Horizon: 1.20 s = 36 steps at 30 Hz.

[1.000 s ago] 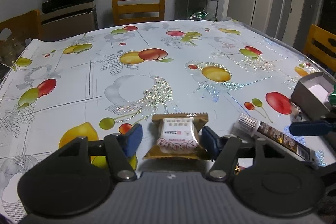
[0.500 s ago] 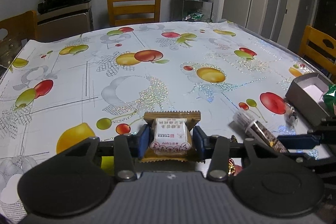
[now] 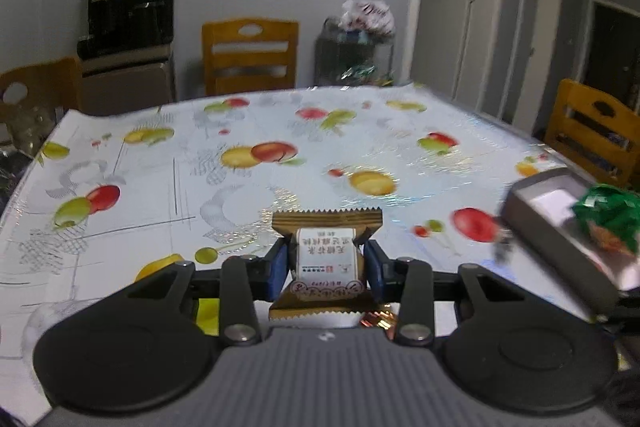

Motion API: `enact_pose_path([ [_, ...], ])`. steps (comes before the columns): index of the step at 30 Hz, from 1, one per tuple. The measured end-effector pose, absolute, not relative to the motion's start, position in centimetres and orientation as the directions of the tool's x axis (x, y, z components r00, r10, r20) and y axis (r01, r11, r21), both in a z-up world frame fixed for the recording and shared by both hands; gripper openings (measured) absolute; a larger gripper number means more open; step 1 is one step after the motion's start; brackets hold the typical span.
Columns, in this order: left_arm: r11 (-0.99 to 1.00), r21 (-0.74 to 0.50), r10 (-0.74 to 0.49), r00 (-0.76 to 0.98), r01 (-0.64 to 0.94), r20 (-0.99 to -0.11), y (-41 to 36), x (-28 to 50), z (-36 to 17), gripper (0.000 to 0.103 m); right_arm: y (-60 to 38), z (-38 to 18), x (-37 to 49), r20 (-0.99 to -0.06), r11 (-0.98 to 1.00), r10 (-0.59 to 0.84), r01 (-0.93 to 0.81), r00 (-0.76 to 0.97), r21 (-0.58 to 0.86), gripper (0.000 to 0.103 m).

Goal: Organize snacks
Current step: 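Grasp the wrapped tan cookie with the left gripper while the right grasps the brown tube, then lift the cookie with the left gripper while the right lifts the brown tube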

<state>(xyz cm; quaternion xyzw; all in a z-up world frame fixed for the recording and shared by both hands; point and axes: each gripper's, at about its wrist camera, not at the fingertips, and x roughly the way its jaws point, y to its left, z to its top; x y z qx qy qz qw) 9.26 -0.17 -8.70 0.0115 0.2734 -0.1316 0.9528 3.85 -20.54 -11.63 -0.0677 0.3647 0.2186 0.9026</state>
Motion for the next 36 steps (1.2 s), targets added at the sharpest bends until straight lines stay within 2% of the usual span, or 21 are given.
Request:
enact_pose_path([
  [2, 0.957, -0.028, -0.26, 0.812, 0.289, -0.522, -0.6, 7.0, -8.4, 0.037, -21.4, -11.6, 3.0, -0.682, 0.896, 0.348, -0.442, 0.643, 0.041, 0.027],
  [6, 0.938, -0.003, -0.287, 0.769, 0.348, -0.571, -1.3, 2.8, -9.5, 0.037, -22.2, -11.8, 1.9, -0.677, 0.89, 0.368, -0.452, 0.637, 0.058, 0.027],
  [12, 0.935, -0.034, -0.294, 0.716, 0.354, -0.633, -1.3, -1.4, -11.3, 0.037, -22.1, -12.0, 0.5, -0.661, 0.874, 0.384, -0.485, 0.645, 0.034, 0.027],
  [15, 0.929, -0.007, -0.289, 0.713, 0.37, -0.639, -1.9, -2.7, -11.4, 0.037, -22.1, -12.2, -0.1, -0.652, 0.869, 0.391, -0.495, 0.65, 0.027, 0.027],
  [18, 0.927, 0.029, -0.269, 0.719, 0.373, -0.641, -2.5, -3.4, -11.4, 0.037, -22.2, -12.3, -0.6, -0.646, 0.863, 0.398, -0.504, 0.651, 0.024, 0.027],
  [28, 0.903, 0.003, -0.325, 0.688, 0.429, -0.649, -4.0, -3.9, -11.2, 0.037, -22.7, -12.2, -1.2, -0.651, 0.863, 0.383, -0.505, 0.656, -0.001, 0.026],
  [36, 0.9, 0.001, -0.325, 0.673, 0.436, -0.665, -4.4, -3.7, -11.8, 0.038, -22.7, -12.3, -1.0, -0.654, 0.868, 0.37, -0.496, 0.66, -0.009, 0.027],
])
